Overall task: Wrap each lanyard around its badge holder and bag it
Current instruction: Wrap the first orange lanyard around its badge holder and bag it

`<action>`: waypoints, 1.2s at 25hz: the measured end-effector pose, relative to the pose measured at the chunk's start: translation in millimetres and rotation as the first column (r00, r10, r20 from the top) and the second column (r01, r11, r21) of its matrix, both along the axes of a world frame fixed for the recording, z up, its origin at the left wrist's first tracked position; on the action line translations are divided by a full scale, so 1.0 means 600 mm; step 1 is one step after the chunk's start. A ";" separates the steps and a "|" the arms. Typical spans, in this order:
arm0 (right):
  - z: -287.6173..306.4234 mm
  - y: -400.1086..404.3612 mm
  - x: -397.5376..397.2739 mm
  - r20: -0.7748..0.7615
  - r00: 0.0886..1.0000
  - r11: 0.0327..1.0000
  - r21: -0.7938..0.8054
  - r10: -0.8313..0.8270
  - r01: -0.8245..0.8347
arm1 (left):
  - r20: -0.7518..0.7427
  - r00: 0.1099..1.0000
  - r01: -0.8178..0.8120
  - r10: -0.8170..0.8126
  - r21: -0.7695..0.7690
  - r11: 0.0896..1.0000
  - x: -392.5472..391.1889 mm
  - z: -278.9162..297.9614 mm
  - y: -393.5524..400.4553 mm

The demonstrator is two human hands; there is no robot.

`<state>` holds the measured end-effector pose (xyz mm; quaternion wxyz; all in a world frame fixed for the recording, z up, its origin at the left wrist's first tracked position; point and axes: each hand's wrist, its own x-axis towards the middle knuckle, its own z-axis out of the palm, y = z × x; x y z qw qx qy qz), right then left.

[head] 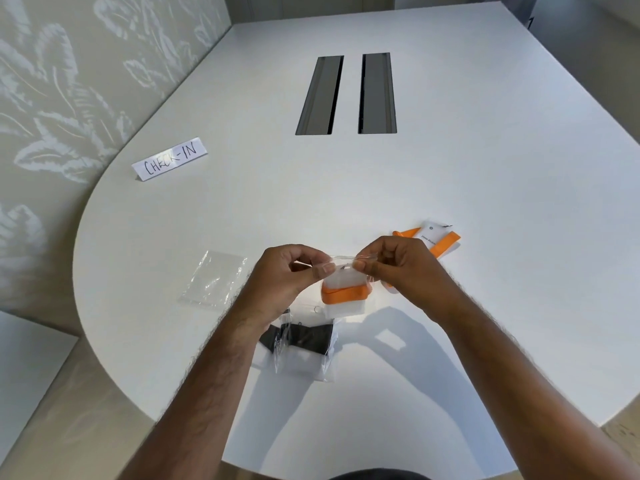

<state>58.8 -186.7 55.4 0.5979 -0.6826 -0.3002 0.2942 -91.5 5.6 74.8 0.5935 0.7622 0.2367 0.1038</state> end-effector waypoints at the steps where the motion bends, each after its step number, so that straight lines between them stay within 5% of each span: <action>1: 0.000 -0.001 0.002 -0.034 0.999 1.000 -0.008 0.012 -0.012 | 0.001 1.000 -0.001 0.001 0.005 1.000 -0.001 0.000 0.000; 13: 0.005 -0.015 0.018 -0.122 0.991 0.997 -0.048 0.056 -0.062 | 0.040 0.998 0.048 -0.043 -0.143 0.988 -0.013 -0.008 0.026; 21: 0.003 -0.004 0.015 -0.041 0.999 0.999 -0.029 0.028 -0.030 | 0.174 0.984 -0.027 0.026 0.006 1.000 0.001 -0.008 0.023; 30: 0.005 0.003 0.018 -0.080 0.997 0.999 0.039 0.019 -0.016 | 0.056 0.990 0.131 -0.128 -0.054 0.990 -0.002 0.001 0.031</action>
